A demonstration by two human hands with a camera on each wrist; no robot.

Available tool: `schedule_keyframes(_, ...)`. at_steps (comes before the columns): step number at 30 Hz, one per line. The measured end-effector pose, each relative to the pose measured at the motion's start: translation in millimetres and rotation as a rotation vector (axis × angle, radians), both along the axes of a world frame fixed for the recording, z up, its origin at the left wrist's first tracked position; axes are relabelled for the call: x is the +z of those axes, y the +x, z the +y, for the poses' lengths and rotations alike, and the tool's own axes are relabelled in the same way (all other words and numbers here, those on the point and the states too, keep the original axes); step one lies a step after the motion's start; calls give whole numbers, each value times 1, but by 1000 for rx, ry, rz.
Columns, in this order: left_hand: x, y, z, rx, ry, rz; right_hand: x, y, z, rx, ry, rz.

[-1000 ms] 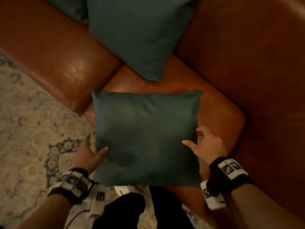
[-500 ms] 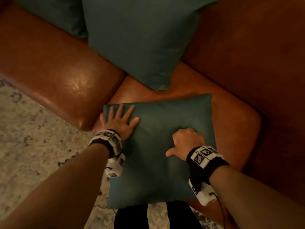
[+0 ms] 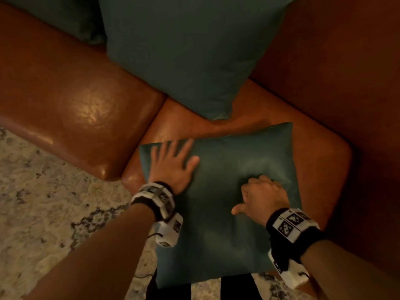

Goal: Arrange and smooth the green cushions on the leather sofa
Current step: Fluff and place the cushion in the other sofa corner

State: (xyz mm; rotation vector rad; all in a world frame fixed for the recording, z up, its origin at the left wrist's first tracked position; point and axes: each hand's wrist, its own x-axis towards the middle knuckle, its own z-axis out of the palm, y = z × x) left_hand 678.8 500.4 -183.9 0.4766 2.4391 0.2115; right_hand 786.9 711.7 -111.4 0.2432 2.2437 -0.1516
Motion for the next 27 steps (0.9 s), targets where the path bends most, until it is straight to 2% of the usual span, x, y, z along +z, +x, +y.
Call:
schedule_keyframes(2, -13, -16, -32, 218, -85, -92, -3, -3, -6, 16, -17, 0)
schedule_keyframes(4, -12, -25, -47, 336, -127, -159, 2, -9, -8, 27, -23, -15)
schedule_keyframes(6, 3, -27, -45, 483, -124, -143, 13, -11, -2, 25, -21, -8)
schedule_keyframes(7, 12, -24, -38, 499, -106, -94, 18, -12, 1, 32, -24, 36)
schedule_keyframes(9, 36, -6, -11, 306, 28, 84, 25, -16, 2, 44, -54, 284)
schedule_keyframes(10, 47, 10, 8, 163, 139, 144, 26, -21, -1, 62, -75, 437)
schedule_keyframes(11, 54, 28, 28, 27, 215, 161, 28, -29, -5, 105, -91, 515)
schedule_keyframes(13, 53, 56, 49, -123, 194, 102, 23, -49, -7, 143, -115, 397)
schedule_keyframes(15, 37, 60, 43, -97, 43, 87, 11, -63, 13, 118, -58, 176)
schedule_keyframes(16, 29, 55, 34, -41, -19, 94, 8, -67, 31, 93, -18, 142)
schedule_keyframes(20, 22, 29, 0, 347, -176, -22, 11, -59, 103, -22, 109, 305)
schedule_keyframes(21, 28, 27, 0, 379, -183, -16, 12, -56, 107, -3, 103, 388)
schedule_keyframes(22, 36, 29, 6, 354, -165, 21, 11, -54, 103, 45, 70, 477)
schedule_keyframes(24, 52, 42, 39, 170, -50, 120, 7, -52, 86, 199, 26, 587)
schedule_keyframes(27, 60, 75, 95, -90, 63, 156, -2, -47, 70, 355, 40, 600)
